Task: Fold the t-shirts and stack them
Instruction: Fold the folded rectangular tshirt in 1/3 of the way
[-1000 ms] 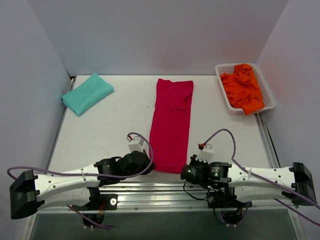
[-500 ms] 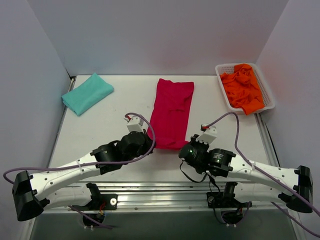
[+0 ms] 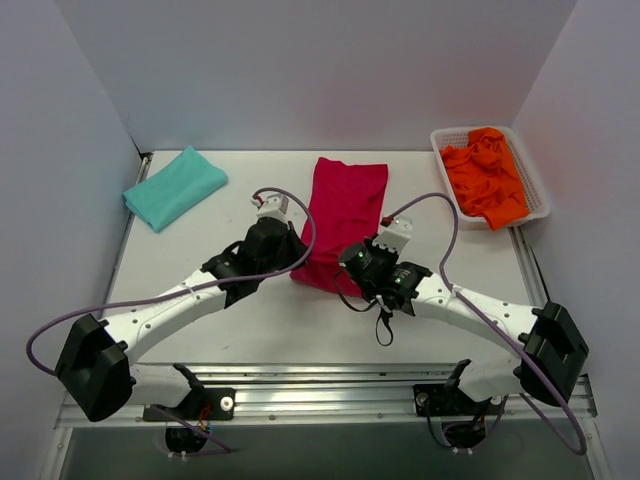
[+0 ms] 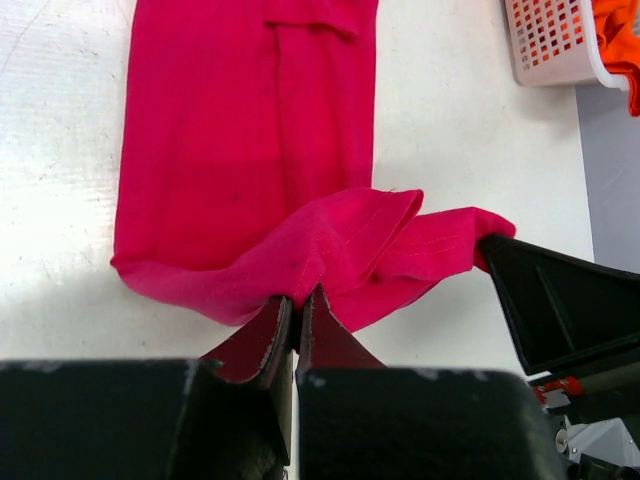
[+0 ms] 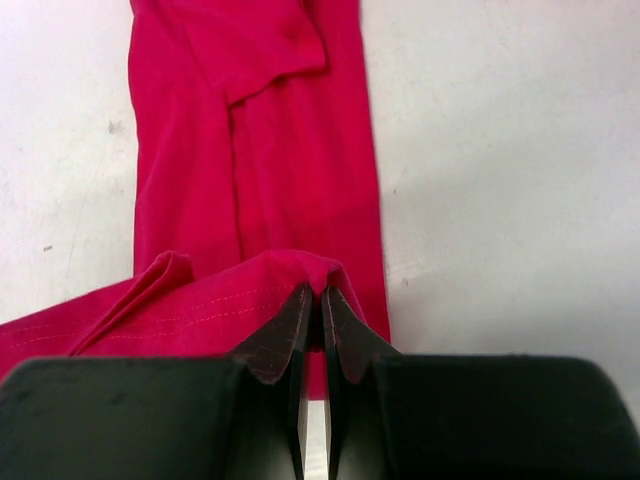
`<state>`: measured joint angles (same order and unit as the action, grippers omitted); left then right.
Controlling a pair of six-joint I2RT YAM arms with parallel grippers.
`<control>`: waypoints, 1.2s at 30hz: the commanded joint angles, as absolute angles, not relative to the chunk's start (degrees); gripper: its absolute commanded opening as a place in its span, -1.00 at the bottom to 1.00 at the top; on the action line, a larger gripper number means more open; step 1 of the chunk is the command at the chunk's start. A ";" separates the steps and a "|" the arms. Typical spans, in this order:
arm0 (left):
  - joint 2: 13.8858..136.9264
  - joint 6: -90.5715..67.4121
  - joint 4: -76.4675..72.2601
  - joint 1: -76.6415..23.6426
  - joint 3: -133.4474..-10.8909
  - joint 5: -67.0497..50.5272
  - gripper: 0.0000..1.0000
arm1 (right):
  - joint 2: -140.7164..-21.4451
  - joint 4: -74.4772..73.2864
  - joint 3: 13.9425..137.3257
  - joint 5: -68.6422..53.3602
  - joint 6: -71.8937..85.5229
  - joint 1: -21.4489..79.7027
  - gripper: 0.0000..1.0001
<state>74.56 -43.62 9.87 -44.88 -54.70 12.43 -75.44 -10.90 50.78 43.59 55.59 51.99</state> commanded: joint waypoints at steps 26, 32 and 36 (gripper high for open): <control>118.20 -39.64 -1.15 -25.76 -89.63 -15.90 -0.82 | -112.57 6.59 70.83 32.52 46.58 31.12 -1.00; 126.29 -39.55 2.00 -23.03 -102.47 -21.88 0.50 | -117.25 0.71 81.90 34.71 48.16 29.36 -0.73; 127.88 -38.06 6.32 -22.15 -109.32 -21.89 0.81 | -115.41 -6.83 89.81 40.59 47.81 28.65 0.63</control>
